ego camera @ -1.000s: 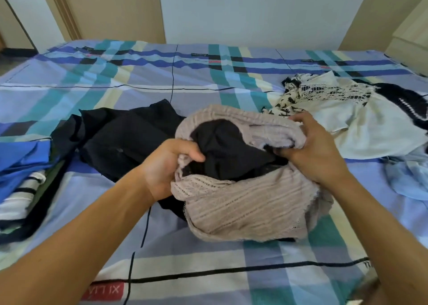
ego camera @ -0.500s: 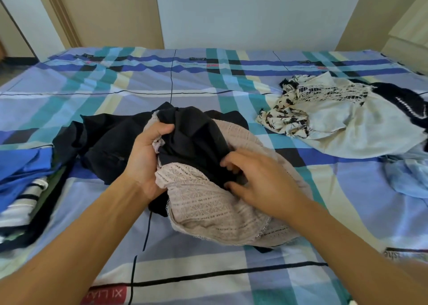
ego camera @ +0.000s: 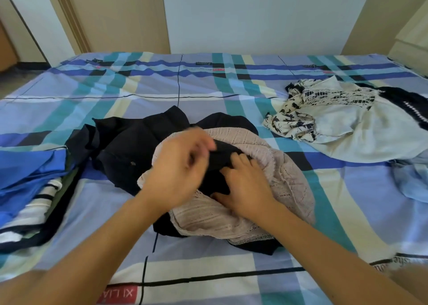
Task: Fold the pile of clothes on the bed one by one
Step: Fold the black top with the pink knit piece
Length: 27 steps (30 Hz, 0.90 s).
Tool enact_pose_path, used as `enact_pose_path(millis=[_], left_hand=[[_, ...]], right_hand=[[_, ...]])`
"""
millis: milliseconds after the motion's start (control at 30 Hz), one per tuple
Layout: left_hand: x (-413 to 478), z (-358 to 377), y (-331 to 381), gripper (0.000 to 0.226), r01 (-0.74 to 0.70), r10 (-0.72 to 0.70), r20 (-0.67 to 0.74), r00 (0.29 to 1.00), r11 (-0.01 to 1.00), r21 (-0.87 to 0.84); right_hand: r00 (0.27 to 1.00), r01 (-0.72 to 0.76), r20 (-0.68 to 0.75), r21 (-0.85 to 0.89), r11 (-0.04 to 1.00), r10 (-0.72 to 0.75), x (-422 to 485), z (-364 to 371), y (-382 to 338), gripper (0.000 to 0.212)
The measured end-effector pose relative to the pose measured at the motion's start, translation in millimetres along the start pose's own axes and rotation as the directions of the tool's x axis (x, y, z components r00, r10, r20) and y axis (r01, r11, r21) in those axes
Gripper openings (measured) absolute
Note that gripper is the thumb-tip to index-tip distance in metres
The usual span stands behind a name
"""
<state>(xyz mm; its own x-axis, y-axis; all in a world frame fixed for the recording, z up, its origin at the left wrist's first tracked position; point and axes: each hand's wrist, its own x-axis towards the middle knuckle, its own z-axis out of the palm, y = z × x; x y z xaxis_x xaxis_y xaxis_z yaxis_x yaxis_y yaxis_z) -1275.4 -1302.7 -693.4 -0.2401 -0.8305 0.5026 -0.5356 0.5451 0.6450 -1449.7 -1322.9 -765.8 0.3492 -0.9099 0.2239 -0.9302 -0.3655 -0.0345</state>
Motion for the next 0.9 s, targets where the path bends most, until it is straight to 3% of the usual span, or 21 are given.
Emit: enact_pose_path(millis=[67,133,233,400,500,567,667,700,767,833,900], left_hand=[[-9,13,-4,0.023,-0.019,0.004,0.326,0.945,0.999,0.042],[-18,23,-20,0.02,0.026,-0.118,0.465,0.877,0.979,0.2],[-26,31,-28,0.018,0.061,-0.273,0.429,0.861,0.893,0.446],[-16,32,-24,0.063,0.003,-0.312,0.233,0.921,0.604,0.797],[-10,30,-25,0.075,-0.009,-0.183,0.13,0.975,0.545,0.839],[-2,23,-30,0.084,-0.005,-0.117,0.077,0.99,0.518,0.855],[15,-9,-46,0.098,0.139,-0.249,-0.019,0.968,0.475,0.869],[18,-21,-49,0.092,0.198,-0.29,-0.057,0.955,0.484,0.852],[17,-34,-45,0.063,0.261,-0.206,-0.165,0.965,0.673,0.692],[11,-24,-16,0.038,0.185,-0.117,-0.222,0.968,0.931,0.315],[3,-2,7,0.023,0.13,-0.13,-0.059,0.99,0.991,0.001]], right_hand=[[1.0,-0.002,0.022,0.009,1.0,0.002,6,3,-6,0.031],[0.999,-0.011,0.05,0.024,1.0,0.01,10,4,-4,0.016],[0.998,-0.05,0.036,0.228,0.972,0.043,16,-3,3,0.011],[0.987,-0.149,0.044,0.634,0.758,0.157,25,-64,23,0.026],[0.976,-0.154,0.041,0.829,0.537,0.215,25,-106,30,0.032],[0.956,-0.113,0.03,0.956,0.27,0.293,22,-131,28,0.029],[0.893,-0.001,0.084,0.983,-0.185,0.442,17,-164,29,0.019],[0.877,0.042,0.098,0.959,-0.279,0.471,16,-173,31,0.019],[0.849,0.078,0.118,0.936,-0.343,0.515,17,-178,37,0.019],[0.833,0.029,0.144,0.953,-0.302,0.534,18,-174,40,0.017],[0.841,-0.053,0.17,0.971,-0.235,0.514,19,-164,41,0.017]])
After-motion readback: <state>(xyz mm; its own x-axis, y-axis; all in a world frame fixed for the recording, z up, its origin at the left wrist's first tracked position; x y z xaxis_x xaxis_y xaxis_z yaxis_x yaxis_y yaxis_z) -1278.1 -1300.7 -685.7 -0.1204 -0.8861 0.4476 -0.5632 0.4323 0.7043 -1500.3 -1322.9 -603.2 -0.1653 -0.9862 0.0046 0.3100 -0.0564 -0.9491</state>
